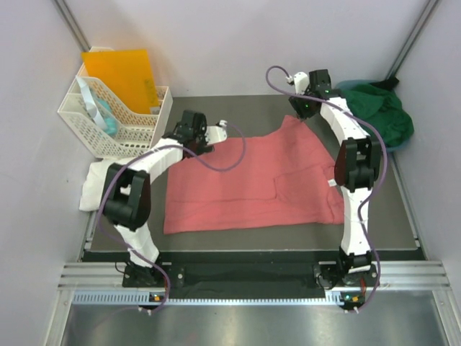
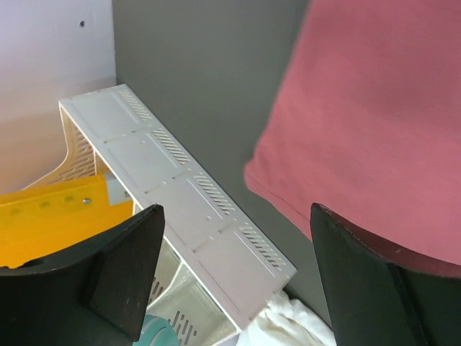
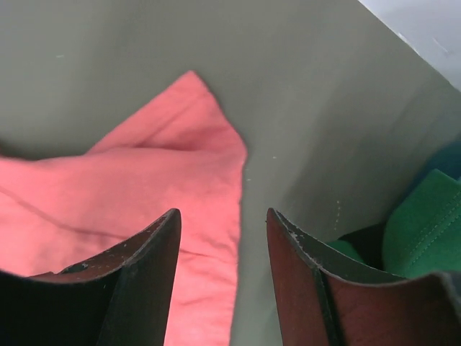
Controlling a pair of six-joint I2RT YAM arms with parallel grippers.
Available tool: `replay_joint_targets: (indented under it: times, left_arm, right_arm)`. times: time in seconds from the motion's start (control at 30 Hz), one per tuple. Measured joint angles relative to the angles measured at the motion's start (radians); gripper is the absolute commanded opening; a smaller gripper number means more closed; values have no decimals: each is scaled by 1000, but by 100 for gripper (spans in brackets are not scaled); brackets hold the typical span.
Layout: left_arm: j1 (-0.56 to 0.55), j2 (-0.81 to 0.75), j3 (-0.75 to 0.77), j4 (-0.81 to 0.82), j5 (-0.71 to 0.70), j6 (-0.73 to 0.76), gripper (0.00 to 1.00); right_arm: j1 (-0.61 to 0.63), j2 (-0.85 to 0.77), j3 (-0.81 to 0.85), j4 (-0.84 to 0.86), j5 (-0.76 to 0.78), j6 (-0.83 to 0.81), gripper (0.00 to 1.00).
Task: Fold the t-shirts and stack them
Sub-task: Grap the side of the flattened tshirt furthest away from the robot with both arms
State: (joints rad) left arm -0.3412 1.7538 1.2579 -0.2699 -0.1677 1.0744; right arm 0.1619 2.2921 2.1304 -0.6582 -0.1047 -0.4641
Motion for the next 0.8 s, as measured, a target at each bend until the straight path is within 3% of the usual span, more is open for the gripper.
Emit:
replay_joint_targets:
  times: [0.23,0.8]
  left_arm:
    - [19,189,186,-18,-93,-61,86]
    - [-1,226,187,-58,-164,-80,84]
  right_arm:
    - [-16,100,80,16,17,50,47]
    - [-39,238,156,52,32,131,47]
